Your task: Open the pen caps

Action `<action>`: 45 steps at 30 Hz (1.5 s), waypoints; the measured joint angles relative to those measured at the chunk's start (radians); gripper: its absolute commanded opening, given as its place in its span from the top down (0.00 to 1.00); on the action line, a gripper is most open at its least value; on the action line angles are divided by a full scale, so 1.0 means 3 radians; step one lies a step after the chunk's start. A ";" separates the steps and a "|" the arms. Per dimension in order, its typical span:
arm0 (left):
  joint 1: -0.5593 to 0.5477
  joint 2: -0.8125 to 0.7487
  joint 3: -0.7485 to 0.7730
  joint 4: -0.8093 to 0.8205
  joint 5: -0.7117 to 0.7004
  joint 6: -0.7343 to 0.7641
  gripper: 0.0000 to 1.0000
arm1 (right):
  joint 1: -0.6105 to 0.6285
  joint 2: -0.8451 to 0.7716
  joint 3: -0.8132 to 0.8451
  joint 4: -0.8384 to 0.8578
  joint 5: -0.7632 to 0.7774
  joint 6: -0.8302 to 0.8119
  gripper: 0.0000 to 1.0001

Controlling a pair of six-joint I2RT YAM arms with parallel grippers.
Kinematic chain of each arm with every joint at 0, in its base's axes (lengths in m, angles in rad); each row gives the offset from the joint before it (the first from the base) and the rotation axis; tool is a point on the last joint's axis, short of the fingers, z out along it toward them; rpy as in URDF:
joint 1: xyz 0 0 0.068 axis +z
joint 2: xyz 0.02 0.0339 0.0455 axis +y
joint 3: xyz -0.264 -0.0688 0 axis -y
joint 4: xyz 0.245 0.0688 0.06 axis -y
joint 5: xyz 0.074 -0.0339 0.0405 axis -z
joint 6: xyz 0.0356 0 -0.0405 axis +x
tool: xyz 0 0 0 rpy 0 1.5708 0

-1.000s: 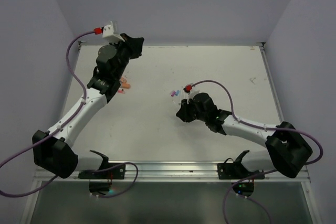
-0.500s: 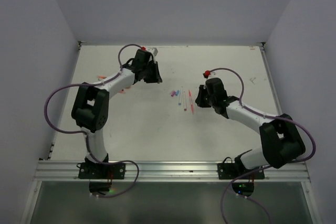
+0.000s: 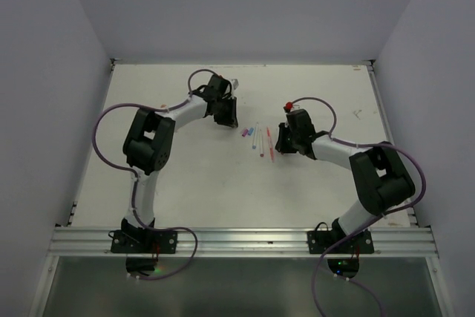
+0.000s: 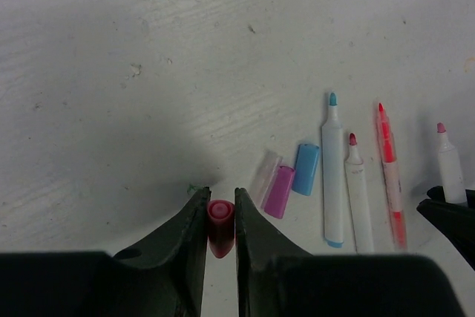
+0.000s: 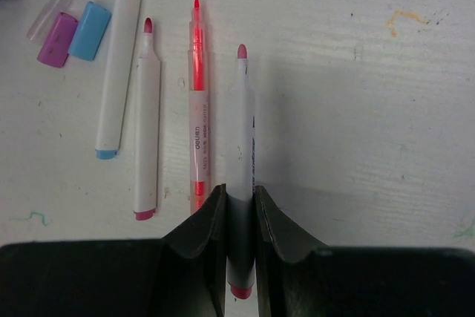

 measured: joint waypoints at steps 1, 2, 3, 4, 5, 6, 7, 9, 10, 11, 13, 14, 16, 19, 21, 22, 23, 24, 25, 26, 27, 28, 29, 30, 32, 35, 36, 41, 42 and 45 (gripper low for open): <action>0.0000 0.0038 0.0013 0.0000 0.0000 0.0003 0.77 | 0.0000 0.0020 0.0000 0.0001 -0.0011 0.0000 0.95; -0.0001 0.0075 0.0024 -0.0005 0.0000 0.0003 0.75 | 0.0000 0.0043 0.0000 0.0000 -0.0020 0.0000 0.94; -0.0003 0.0108 0.0038 -0.0018 0.0000 0.0004 0.75 | 0.0000 0.0061 0.0000 0.0001 -0.0041 0.0000 0.92; -0.0005 0.0146 0.0055 -0.0022 0.0018 -0.0004 0.74 | 0.0000 0.0072 0.0000 -0.0001 -0.0056 -0.0001 0.91; -0.0004 0.0161 0.0085 -0.0024 0.0037 0.0004 0.73 | 0.0000 0.0081 0.0000 -0.0004 -0.0065 -0.0001 0.89; -0.0009 0.0172 0.0103 -0.0022 0.0032 0.0006 0.72 | 0.0000 0.0084 0.0000 -0.0001 -0.0067 -0.0001 0.88; -0.0011 0.0179 0.0113 -0.0022 0.0036 0.0017 0.70 | 0.0000 0.0084 0.0000 0.0000 -0.0075 -0.0001 0.87; -0.0020 0.0181 0.0118 -0.0023 0.0036 0.0024 0.68 | 0.0000 0.0084 0.0000 0.0019 -0.0086 -0.0003 0.85; -0.0024 0.0181 0.0121 -0.0023 0.0036 0.0027 0.67 | 0.0000 0.0084 0.0000 0.0028 -0.0093 -0.0001 0.84; -0.0025 0.0181 0.0122 -0.0023 0.0037 0.0025 0.66 | 0.0000 0.0084 0.0000 0.0034 -0.0100 -0.0003 0.83; -0.0027 0.0181 0.0122 -0.0022 0.0047 0.0025 0.64 | 0.0000 0.0084 0.0000 0.0050 -0.0134 -0.0001 0.79; -0.0028 0.0181 0.0122 -0.0020 0.0050 0.0024 0.63 | 0.0000 0.0084 0.0000 0.0053 -0.0145 -0.0001 0.77; -0.0033 0.0179 0.0121 -0.0019 0.0051 0.0022 0.61 | 0.0000 0.0083 0.0000 0.0062 -0.0151 -0.0004 0.73; -0.0041 0.0146 0.0094 -0.0019 0.0022 0.0005 0.58 | 0.0000 0.0074 0.0000 0.0071 -0.0154 -0.0006 0.66; -0.0041 0.0083 0.0024 -0.0046 -0.0028 -0.0039 0.55 | 0.0000 0.0051 0.0000 0.0069 -0.0158 -0.0005 0.61; -0.0041 0.0041 -0.0008 -0.0080 -0.0058 -0.0061 0.55 | 0.0000 0.0025 0.0000 0.0069 -0.0160 -0.0009 0.58; -0.0039 0.0004 -0.0034 -0.0102 -0.0089 -0.0080 0.52 | 0.0000 -0.0017 0.0000 0.0066 -0.0160 -0.0006 0.57; -0.0037 -0.0050 -0.0069 -0.0132 -0.0123 -0.0113 0.51 | 0.0000 -0.0069 0.0000 0.0065 -0.0159 -0.0010 0.56; -0.0036 -0.0112 -0.0099 -0.0159 -0.0164 -0.0146 0.50 | 0.0000 -0.0127 0.0000 0.0062 -0.0158 -0.0006 0.55; -0.0029 -0.0192 -0.0134 -0.0173 -0.0201 -0.0188 0.50 | 0.0000 -0.0193 0.0000 0.0052 -0.0155 -0.0008 0.50; -0.0020 -0.0285 -0.0172 -0.0187 -0.0234 -0.0221 0.46 | 0.0000 -0.0262 0.0000 0.0027 -0.0153 -0.0009 0.47; -0.0008 -0.0393 -0.0211 -0.0207 -0.0281 -0.0254 0.46 | 0.0000 -0.0338 0.0000 -0.0005 -0.0145 -0.0005 0.44; 0.0015 -0.0514 -0.0259 -0.0215 -0.0320 -0.0303 0.42 | 0.0000 -0.0417 0.0001 -0.0032 -0.0142 -0.0008 0.36; 0.0047 -0.0647 -0.0313 -0.0221 -0.0367 -0.0342 0.41 | 0.0000 -0.0477 0.0000 -0.0048 -0.0137 -0.0013 0.34; 0.0128 -0.0909 -0.0423 -0.0226 -0.0462 -0.0436 0.37 | 0.0000 -0.0647 0.0001 -0.0106 -0.0118 -0.0024 0.28; 0.0348 -0.1362 -0.0671 -0.0223 -0.0628 -0.0582 0.27 | 0.0000 -0.0923 0.0001 -0.0198 -0.0095 -0.0045 0.19; 0.0440 -0.1499 -0.0764 -0.0215 -0.0698 -0.0626 0.23 | 0.0000 -0.1005 0.0006 -0.0229 -0.0084 -0.0048 0.15; 0.0894 -0.1868 -0.1124 -0.0298 -0.1175 -0.0862 0.02 | 0.0000 -0.1403 0.0014 -0.0322 -0.0041 -0.0057 0.06; 0.0952 -0.1890 -0.1174 -0.0322 -0.1253 -0.0909 0.01 | 0.0000 -0.1464 0.0014 -0.0333 -0.0033 -0.0056 0.06; 0.1101 -0.1893 -0.1269 -0.0379 -0.1405 -0.1003 0.02 | 0.0000 -0.1586 0.0014 -0.0350 -0.0032 -0.0055 0.05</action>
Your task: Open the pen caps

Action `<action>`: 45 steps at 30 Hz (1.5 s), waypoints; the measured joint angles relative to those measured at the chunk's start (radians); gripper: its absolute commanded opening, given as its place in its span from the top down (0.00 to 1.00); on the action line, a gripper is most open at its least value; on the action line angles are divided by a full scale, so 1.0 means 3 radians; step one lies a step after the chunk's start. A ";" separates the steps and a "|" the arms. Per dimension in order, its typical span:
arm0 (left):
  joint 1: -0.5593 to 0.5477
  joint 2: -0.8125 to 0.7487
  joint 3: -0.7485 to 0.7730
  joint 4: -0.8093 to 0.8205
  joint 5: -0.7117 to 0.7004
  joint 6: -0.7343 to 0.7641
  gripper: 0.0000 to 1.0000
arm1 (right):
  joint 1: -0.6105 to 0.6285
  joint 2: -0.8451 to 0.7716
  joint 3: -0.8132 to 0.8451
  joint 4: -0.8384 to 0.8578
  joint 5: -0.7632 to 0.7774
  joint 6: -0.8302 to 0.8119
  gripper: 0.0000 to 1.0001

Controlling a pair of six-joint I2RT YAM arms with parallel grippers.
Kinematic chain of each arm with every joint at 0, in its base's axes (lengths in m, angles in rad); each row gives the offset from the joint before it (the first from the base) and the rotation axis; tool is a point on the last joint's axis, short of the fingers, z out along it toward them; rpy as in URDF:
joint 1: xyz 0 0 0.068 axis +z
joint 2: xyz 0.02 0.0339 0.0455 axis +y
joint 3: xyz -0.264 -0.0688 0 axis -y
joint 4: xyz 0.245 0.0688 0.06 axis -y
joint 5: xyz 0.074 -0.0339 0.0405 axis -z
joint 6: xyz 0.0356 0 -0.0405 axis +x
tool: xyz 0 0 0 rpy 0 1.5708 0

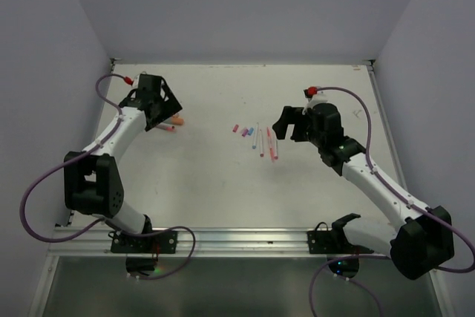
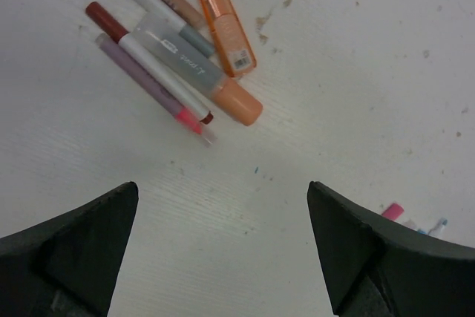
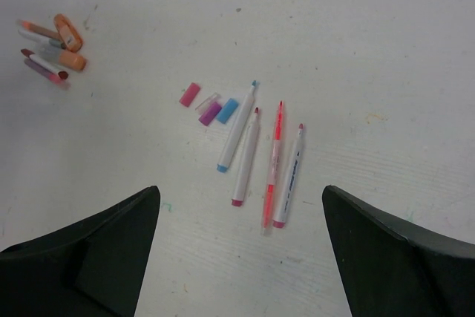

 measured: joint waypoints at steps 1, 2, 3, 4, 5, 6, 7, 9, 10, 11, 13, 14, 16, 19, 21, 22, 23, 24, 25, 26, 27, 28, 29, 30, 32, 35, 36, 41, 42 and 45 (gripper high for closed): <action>0.0045 0.0004 -0.0015 -0.0027 -0.0024 -0.0027 0.04 | 0.0000 -0.0024 0.0000 -0.0003 0.0000 0.0000 0.05; 0.0093 0.0018 -0.0017 -0.0048 -0.0042 -0.0048 0.05 | 0.0000 -0.0043 0.0000 -0.0005 -0.0001 0.0000 0.05; 0.0140 0.0037 -0.0017 -0.0050 -0.0061 -0.0080 0.07 | 0.0000 -0.0053 0.0000 -0.0005 0.0000 -0.0001 0.05; 0.0191 0.0061 -0.0017 -0.0047 -0.0081 -0.0100 0.11 | 0.0000 -0.0057 -0.0001 -0.0006 0.0000 -0.0001 0.05; 0.0230 0.0088 -0.0017 -0.0047 -0.0089 -0.0117 0.13 | 0.0000 -0.0058 -0.0003 -0.0008 0.0000 -0.0001 0.05; 0.0273 0.0125 -0.0017 -0.0045 -0.0098 -0.0135 0.15 | 0.0000 -0.0058 -0.0005 -0.0008 0.0000 -0.0001 0.05; 0.0314 0.0172 -0.0017 -0.0045 -0.0100 -0.0159 0.19 | 0.0000 -0.0058 -0.0013 -0.0006 0.0000 -0.0001 0.05; 0.0378 0.0281 -0.0017 -0.0043 -0.0102 -0.0193 0.21 | 0.0000 -0.0058 -0.0037 -0.0006 -0.0001 -0.0001 0.05; 0.0398 0.0340 -0.0017 -0.0043 -0.0100 -0.0202 0.24 | 0.0000 -0.0058 -0.0052 -0.0008 -0.0001 -0.0001 0.05; 0.0413 0.0397 -0.0017 -0.0042 -0.0099 -0.0214 0.25 | 0.0000 -0.0058 -0.0061 -0.0010 0.0000 -0.0003 0.05; 0.0427 0.0487 -0.0018 -0.0041 -0.0092 -0.0234 0.28 | 0.0000 -0.0058 -0.0078 -0.0008 -0.0001 -0.0003 0.05; 0.0429 0.0526 -0.0018 -0.0036 -0.0086 -0.0252 0.29 | 0.0000 -0.0058 -0.0083 -0.0008 -0.0001 -0.0003 0.05; 0.0430 0.0598 -0.0019 -0.0010 -0.0070 -0.0263 0.30 | 0.0000 -0.0058 -0.0089 -0.0008 -0.0001 -0.0003 0.05; 0.0446 0.0689 -0.0019 0.0023 -0.0033 -0.0287 0.31 | 0.0000 -0.0057 -0.0092 -0.0008 -0.0001 -0.0003 0.05; 0.0478 0.0745 -0.0018 0.0057 -0.0009 -0.0298 0.32 | 0.0000 -0.0057 -0.0092 -0.0008 -0.0001 -0.0004 0.05; 0.0496 0.0772 -0.0018 0.0074 -0.0004 -0.0310 0.32 | 0.0000 -0.0057 -0.0094 -0.0008 -0.0001 -0.0004 0.05; 0.0510 0.0804 -0.0019 0.0088 0.0000 -0.0319 0.32 | 0.0000 -0.0057 -0.0097 -0.0008 -0.0001 -0.0005 0.05; 0.0523 0.0838 -0.0018 0.0094 0.0005 -0.0326 0.33 | 0.0000 -0.0056 -0.0100 -0.0008 -0.0001 -0.0005 0.05; 0.0529 0.0863 -0.0018 0.0098 0.0005 -0.0338 0.34 | 0.0000 -0.0056 -0.0103 -0.0009 0.0000 -0.0005 0.05; 0.0534 0.0896 -0.0018 0.0100 0.0008 -0.0346 0.34 | 0.0000 -0.0056 -0.0104 -0.0009 -0.0001 -0.0005 0.05; 0.0535 0.0923 -0.0018 0.0104 0.0009 -0.0350 0.35 | 0.0000 -0.0056 -0.0106 -0.0009 0.0000 -0.0005 0.05; 0.0537 0.0951 -0.0018 0.0111 0.0010 -0.0355 0.36 | 0.0000 -0.0056 -0.0106 -0.0008 -0.0001 -0.0005 0.05; 0.0537 0.0968 -0.0015 0.0139 0.0024 -0.0371 0.36 | 0.0000 -0.0056 -0.0106 -0.0009 -0.0001 -0.0005 0.05; 0.0537 0.0980 -0.0008 0.0163 0.0032 -0.0374 0.37 | 0.0000 -0.0056 -0.0106 -0.0008 -0.0001 -0.0005 0.05; 0.0537 0.0994 0.0004 0.0179 0.0037 -0.0374 0.37 | 0.0000 -0.0056 -0.0108 -0.0009 0.0000 -0.0006 0.05; 0.0537 0.1016 0.0025 0.0193 0.0036 -0.0374 0.39 | 0.0000 -0.0056 -0.0109 -0.0009 -0.0001 -0.0006 0.05; 0.0537 0.1025 0.0036 0.0196 0.0033 -0.0373 0.39 | 0.0000 -0.0056 -0.0109 -0.0009 -0.0001 -0.0006 0.05; 0.0537 0.1047 0.0053 0.0198 0.0004 -0.0369 0.43 | 0.0000 -0.0055 -0.0109 -0.0009 -0.0003 -0.0006 0.05; 0.0537 0.1050 0.0056 0.0198 0.0000 -0.0366 0.45 | 0.0000 -0.0052 -0.0109 -0.0009 -0.0006 -0.0006 0.05; 0.0540 0.1091 0.0106 0.0197 -0.0009 -0.0341 0.50 | 0.0000 -0.0042 -0.0109 -0.0009 -0.0018 -0.0006 0.05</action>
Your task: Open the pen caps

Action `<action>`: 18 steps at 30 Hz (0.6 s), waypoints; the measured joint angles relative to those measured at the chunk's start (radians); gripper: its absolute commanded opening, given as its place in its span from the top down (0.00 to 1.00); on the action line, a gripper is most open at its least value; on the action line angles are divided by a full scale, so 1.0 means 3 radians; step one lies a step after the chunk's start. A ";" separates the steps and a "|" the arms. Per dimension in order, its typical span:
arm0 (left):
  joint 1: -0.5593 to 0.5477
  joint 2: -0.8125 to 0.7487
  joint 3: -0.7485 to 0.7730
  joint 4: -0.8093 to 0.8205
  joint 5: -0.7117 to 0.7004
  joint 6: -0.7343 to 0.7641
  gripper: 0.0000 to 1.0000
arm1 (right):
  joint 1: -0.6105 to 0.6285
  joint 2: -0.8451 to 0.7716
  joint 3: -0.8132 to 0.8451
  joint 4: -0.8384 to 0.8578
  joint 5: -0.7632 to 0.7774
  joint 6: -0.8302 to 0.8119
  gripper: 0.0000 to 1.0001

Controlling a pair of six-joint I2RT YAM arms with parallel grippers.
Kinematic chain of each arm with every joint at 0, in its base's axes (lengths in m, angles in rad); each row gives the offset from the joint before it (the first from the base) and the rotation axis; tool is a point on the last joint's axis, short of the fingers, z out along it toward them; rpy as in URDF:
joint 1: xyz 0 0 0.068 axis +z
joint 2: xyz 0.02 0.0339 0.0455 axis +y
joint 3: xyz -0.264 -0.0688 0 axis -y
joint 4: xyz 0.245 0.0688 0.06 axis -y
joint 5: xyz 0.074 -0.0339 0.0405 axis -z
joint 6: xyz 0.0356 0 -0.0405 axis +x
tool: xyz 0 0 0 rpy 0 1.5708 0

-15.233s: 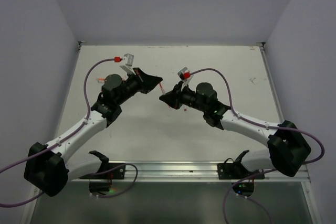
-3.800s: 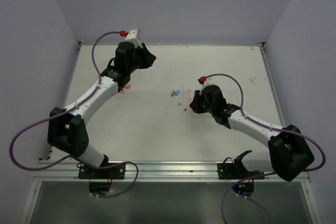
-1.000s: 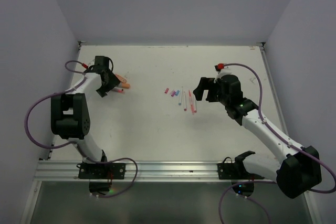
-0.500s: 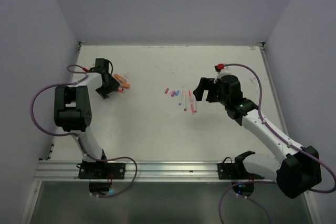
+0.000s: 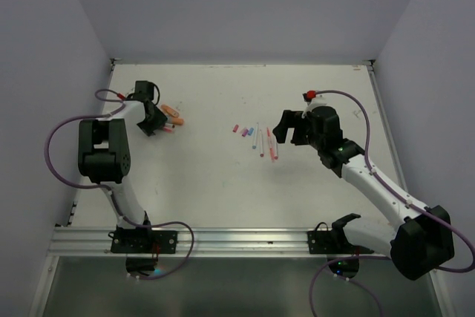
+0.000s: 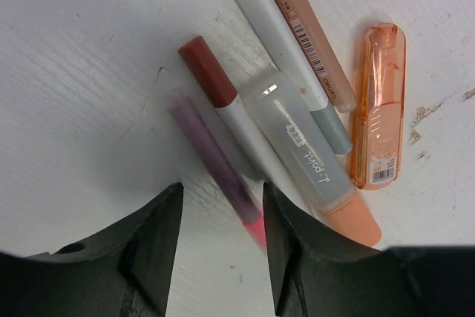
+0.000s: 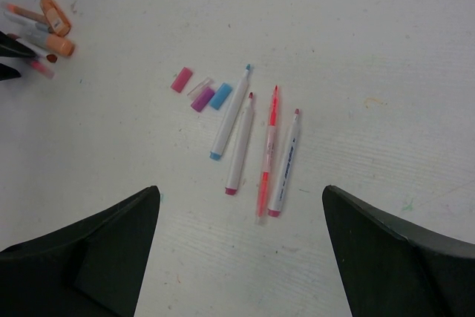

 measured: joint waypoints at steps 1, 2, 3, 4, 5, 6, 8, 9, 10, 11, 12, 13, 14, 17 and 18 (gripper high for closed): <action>0.0001 0.0014 0.0015 0.0000 -0.0003 0.0008 0.52 | 0.0000 0.0003 0.0000 0.0000 0.0000 0.0000 0.05; 0.0003 0.0023 0.0023 0.0000 -0.0004 0.0013 0.53 | 0.0000 0.0005 0.0000 -0.0003 0.0000 0.0000 0.05; 0.0003 0.0024 0.0024 -0.0001 -0.0006 0.0033 0.56 | 0.0000 0.0005 0.0000 -0.0004 0.0000 -0.0001 0.05; 0.0003 0.0025 0.0024 -0.0003 -0.0011 0.0053 0.58 | 0.0000 0.0005 0.0000 -0.0004 0.0000 -0.0003 0.05; 0.0003 0.0025 0.0024 -0.0008 -0.0017 0.0066 0.59 | 0.0000 0.0005 0.0000 -0.0005 0.0000 -0.0004 0.05; 0.0004 0.0025 0.0018 -0.0008 -0.0018 0.0088 0.62 | 0.0000 0.0005 0.0000 -0.0008 0.0000 -0.0005 0.05; 0.0005 0.0004 -0.0023 0.0017 -0.0025 0.0140 0.66 | 0.0000 0.0005 0.0000 -0.0009 0.0000 -0.0009 0.05; 0.0005 -0.0023 -0.0066 0.0047 -0.0025 0.0165 0.69 | 0.0000 0.0005 0.0000 -0.0009 -0.0003 -0.0009 0.05; 0.0006 -0.0051 -0.0107 0.0061 -0.0024 0.0181 0.71 | 0.0000 0.0005 0.0000 -0.0009 -0.0009 -0.0009 0.05; 0.0006 -0.0093 -0.0163 0.0064 -0.0019 0.0206 0.73 | 0.0000 0.0005 0.0000 -0.0010 -0.0010 -0.0009 0.06; 0.0006 -0.0142 -0.0223 0.0062 -0.0001 0.0240 0.77 | 0.0000 0.0005 0.0000 -0.0009 -0.0013 -0.0009 0.06; 0.0006 -0.0197 -0.0292 0.0066 0.0009 0.0267 0.79 | 0.0000 0.0005 0.0000 -0.0009 -0.0018 -0.0009 0.06; 0.0006 -0.0259 -0.0364 0.0055 0.0025 0.0303 0.81 | 0.0000 0.0005 0.0000 -0.0009 -0.0025 -0.0009 0.06; -0.0003 -0.0465 -0.0591 -0.0010 0.0090 0.0432 0.90 | 0.0000 0.0005 0.0000 -0.0008 -0.0093 -0.0011 0.06; -0.0006 -0.0516 -0.0640 -0.0034 0.0104 0.0474 0.92 | 0.0000 0.0005 0.0000 -0.0006 -0.0117 -0.0013 0.06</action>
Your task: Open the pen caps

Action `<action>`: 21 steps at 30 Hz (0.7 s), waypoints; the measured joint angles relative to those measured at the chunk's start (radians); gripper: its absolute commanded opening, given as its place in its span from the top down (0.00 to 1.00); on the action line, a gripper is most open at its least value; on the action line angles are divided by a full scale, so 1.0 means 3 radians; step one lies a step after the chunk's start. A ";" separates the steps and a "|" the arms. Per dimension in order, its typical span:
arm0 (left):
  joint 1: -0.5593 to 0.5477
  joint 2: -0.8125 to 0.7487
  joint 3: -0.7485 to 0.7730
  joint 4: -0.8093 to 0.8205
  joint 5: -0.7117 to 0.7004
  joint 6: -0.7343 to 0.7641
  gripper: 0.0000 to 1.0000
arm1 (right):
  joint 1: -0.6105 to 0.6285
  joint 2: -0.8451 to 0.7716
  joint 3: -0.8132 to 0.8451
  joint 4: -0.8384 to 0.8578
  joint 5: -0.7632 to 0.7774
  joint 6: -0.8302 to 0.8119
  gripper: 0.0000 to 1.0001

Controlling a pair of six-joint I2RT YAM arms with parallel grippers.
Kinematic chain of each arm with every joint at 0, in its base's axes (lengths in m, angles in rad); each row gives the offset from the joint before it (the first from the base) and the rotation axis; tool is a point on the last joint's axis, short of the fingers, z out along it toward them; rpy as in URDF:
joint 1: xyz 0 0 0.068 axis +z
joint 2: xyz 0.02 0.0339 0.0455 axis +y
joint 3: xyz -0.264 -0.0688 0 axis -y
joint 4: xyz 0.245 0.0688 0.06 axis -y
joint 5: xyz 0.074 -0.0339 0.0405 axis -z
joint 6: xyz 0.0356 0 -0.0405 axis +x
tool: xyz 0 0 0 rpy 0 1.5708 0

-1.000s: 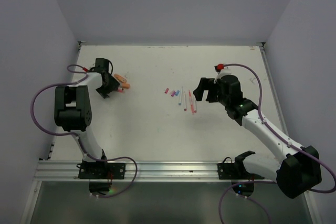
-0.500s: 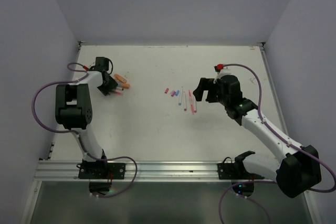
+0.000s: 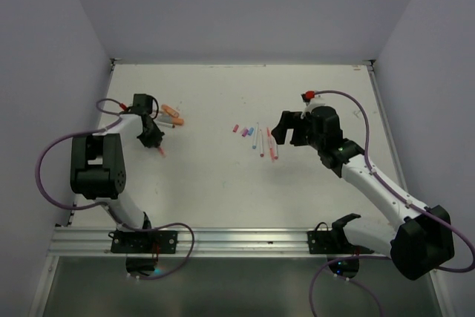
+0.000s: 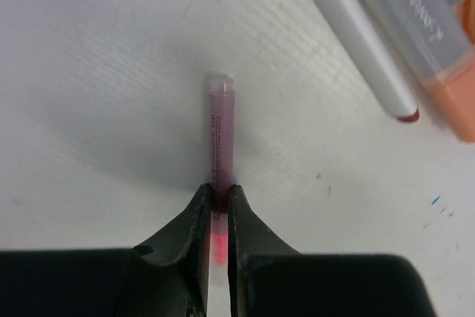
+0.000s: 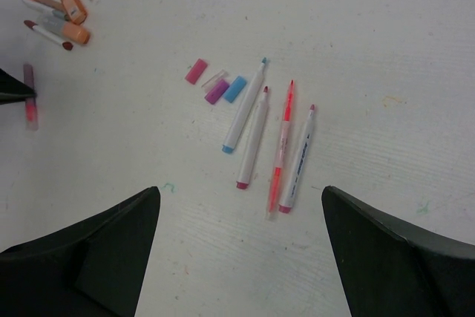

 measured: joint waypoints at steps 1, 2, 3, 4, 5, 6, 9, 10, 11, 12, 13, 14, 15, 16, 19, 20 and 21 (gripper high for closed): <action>-0.0022 -0.0060 -0.0051 -0.0043 0.0017 0.0056 0.95 | 0.0000 0.0000 0.0000 0.0000 -0.0032 -0.0003 0.06; -0.0047 -0.0121 -0.0089 -0.0088 0.0029 0.0125 0.99 | 0.0000 0.0000 0.0000 0.0001 -0.0081 -0.0009 0.06; -0.0097 -0.0178 -0.0116 -0.0131 0.0053 0.0196 1.00 | 0.0000 0.0000 0.0001 0.0003 -0.0134 -0.0013 0.06; -0.0159 -0.0231 -0.0125 -0.0164 0.0066 0.0259 1.00 | 0.0000 0.0000 0.0001 0.0003 -0.0175 -0.0013 0.07; -0.0247 -0.0286 -0.0126 -0.0182 0.0088 0.0338 1.00 | 0.0000 0.0000 0.0003 0.0003 -0.0233 -0.0013 0.07; -0.0354 -0.0340 -0.0121 -0.0184 0.0108 0.0422 1.00 | 0.0000 0.0001 0.0009 0.0000 -0.0296 -0.0013 0.07; -0.0735 -0.0462 -0.0037 -0.0192 0.0254 0.0717 1.00 | 0.0000 0.0028 0.0093 -0.0031 -0.0524 -0.0009 0.07; -0.0863 -0.0482 0.0014 -0.0188 0.0318 0.0819 1.00 | 0.0000 0.0053 0.0158 -0.0064 -0.0605 -0.0006 0.07; -0.0998 -0.0498 0.0074 -0.0183 0.0375 0.0937 1.00 | 0.0000 0.0086 0.0234 -0.0092 -0.0666 -0.0004 0.07; -0.1099 -0.0507 0.0126 -0.0181 0.0409 0.1030 1.00 | 0.0001 0.0126 0.0327 -0.0120 -0.0740 0.0000 0.07; -0.1218 -0.0521 0.0183 -0.0167 0.0445 0.1144 1.00 | 0.0000 0.0175 0.0441 -0.0178 -0.0805 0.0004 0.07; -0.1343 -0.0544 0.0229 -0.0146 0.0476 0.1270 1.00 | 0.0000 0.0224 0.0553 -0.0209 -0.0868 0.0011 0.07; -0.1464 -0.0576 0.0258 -0.0116 0.0507 0.1396 1.00 | 0.0000 0.0267 0.0661 -0.0254 -0.0923 0.0024 0.07; -0.1572 -0.0617 0.0271 -0.0079 0.0535 0.1521 1.00 | 0.0000 0.0305 0.0762 -0.0299 -0.0971 0.0055 0.07; -0.1862 -0.0782 0.0276 0.0015 0.0712 0.1881 1.00 | 0.0000 0.0397 0.0997 -0.0408 -0.1090 0.0146 0.08; -0.1919 -0.0835 0.0276 0.0041 0.0764 0.1972 1.00 | 0.0000 0.0426 0.1063 -0.0453 -0.1133 0.0188 0.08; -0.1981 -0.0909 0.0276 0.0070 0.0811 0.2084 1.00 | 0.0000 0.0459 0.1130 -0.0500 -0.1164 0.0233 0.09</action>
